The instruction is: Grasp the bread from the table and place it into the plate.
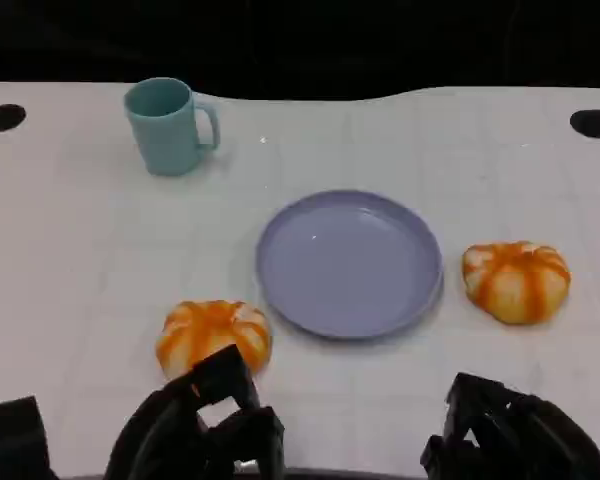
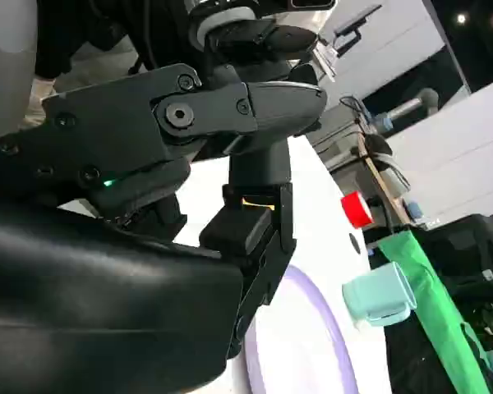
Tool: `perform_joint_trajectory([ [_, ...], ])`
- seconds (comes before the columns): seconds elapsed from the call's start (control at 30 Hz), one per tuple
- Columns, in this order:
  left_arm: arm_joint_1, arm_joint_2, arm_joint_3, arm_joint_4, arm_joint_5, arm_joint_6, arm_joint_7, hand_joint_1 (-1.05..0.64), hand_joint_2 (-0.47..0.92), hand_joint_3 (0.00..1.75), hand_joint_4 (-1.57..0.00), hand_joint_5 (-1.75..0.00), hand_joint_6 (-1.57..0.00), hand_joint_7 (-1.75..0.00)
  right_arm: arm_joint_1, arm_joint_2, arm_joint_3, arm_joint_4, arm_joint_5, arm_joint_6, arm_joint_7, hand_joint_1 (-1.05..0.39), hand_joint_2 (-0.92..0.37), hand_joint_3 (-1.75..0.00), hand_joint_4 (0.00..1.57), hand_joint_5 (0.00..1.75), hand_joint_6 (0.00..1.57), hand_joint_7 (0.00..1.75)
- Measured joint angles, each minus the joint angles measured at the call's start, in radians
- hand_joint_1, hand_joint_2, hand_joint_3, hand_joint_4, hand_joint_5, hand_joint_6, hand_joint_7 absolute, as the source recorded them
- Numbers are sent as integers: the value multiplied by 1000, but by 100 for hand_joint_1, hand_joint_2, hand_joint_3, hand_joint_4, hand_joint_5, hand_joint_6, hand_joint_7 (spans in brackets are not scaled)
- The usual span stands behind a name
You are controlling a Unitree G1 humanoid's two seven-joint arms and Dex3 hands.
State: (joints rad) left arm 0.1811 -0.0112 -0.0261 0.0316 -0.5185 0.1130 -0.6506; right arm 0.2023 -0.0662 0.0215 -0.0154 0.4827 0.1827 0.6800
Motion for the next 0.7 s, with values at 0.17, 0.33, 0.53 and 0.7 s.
perform_joint_trajectory([
  [0.17,-1,0,2,0,0,3,0,-55,92,14,-83,-175,-56,-175,0,0,0,-2,0,0,-1,-70,-92,-23,87,160,77,133],
  [0.33,-1,0,2,0,0,3,0,-55,92,14,-83,-175,-56,-175,0,0,0,-2,2,0,0,-70,-92,-23,88,159,77,133],
  [0.53,-1,-1,1,0,3,2,0,-56,92,15,-83,-175,-55,-175,0,0,0,-2,4,16,-1,-71,-92,-22,89,159,79,134],
  [0.7,-1,-2,3,0,3,2,0,-58,92,8,-74,-175,-52,-158,0,0,0,-11,4,25,-7,-70,-92,-22,89,160,79,135],
])
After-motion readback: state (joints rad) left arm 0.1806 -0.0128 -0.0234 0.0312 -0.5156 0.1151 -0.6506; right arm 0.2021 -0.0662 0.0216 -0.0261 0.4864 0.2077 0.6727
